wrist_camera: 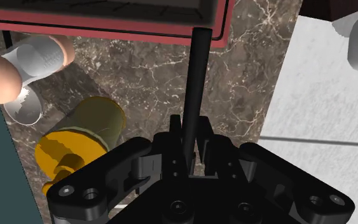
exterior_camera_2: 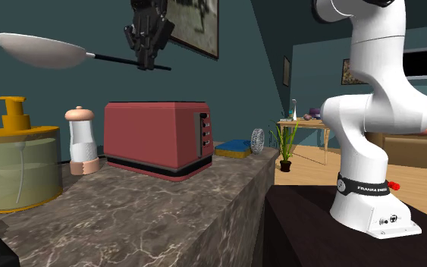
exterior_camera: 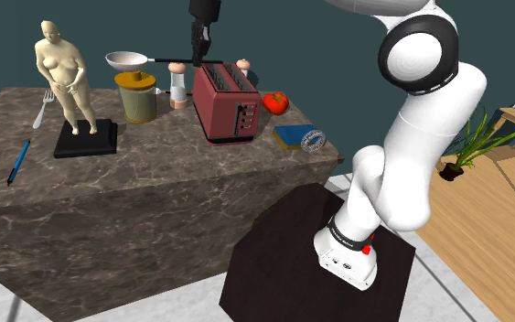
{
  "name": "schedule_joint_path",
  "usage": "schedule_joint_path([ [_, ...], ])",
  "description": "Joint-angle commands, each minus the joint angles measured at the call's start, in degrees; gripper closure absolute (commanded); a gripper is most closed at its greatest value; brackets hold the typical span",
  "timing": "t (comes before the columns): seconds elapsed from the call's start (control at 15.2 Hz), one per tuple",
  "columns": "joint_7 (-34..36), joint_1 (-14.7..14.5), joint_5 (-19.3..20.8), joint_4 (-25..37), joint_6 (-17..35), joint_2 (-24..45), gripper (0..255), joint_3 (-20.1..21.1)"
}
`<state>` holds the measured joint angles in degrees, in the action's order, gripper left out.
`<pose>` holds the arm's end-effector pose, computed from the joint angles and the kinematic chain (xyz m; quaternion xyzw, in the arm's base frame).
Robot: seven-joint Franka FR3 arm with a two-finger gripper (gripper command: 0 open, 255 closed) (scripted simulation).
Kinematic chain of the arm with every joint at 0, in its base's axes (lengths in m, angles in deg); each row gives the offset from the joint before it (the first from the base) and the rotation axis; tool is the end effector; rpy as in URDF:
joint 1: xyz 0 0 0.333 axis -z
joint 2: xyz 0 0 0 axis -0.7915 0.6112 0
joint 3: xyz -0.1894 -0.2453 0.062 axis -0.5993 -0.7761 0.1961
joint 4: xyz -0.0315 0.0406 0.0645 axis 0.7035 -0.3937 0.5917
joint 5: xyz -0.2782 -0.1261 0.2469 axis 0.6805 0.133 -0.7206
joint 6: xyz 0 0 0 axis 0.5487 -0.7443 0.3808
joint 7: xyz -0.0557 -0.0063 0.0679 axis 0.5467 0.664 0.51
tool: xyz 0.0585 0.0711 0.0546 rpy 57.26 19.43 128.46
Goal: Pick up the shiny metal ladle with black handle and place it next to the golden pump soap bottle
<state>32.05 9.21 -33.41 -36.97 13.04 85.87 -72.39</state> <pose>0.5887 0.1169 0.6085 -0.8557 -0.5140 -0.0586 0.0127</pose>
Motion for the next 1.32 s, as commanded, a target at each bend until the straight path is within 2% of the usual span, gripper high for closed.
schedule_joint_path([
  [0.0,1.80,-0.61,-1.32,3.35,-0.89,2.77,255,0.85],
  [0.13,3.12,-0.79,-2.77,7.07,-1.87,5.83,255,1.53],
  [1.25,2.55,-2.36,-2.11,-8.17,11.89,4.12,255,2.02],
])
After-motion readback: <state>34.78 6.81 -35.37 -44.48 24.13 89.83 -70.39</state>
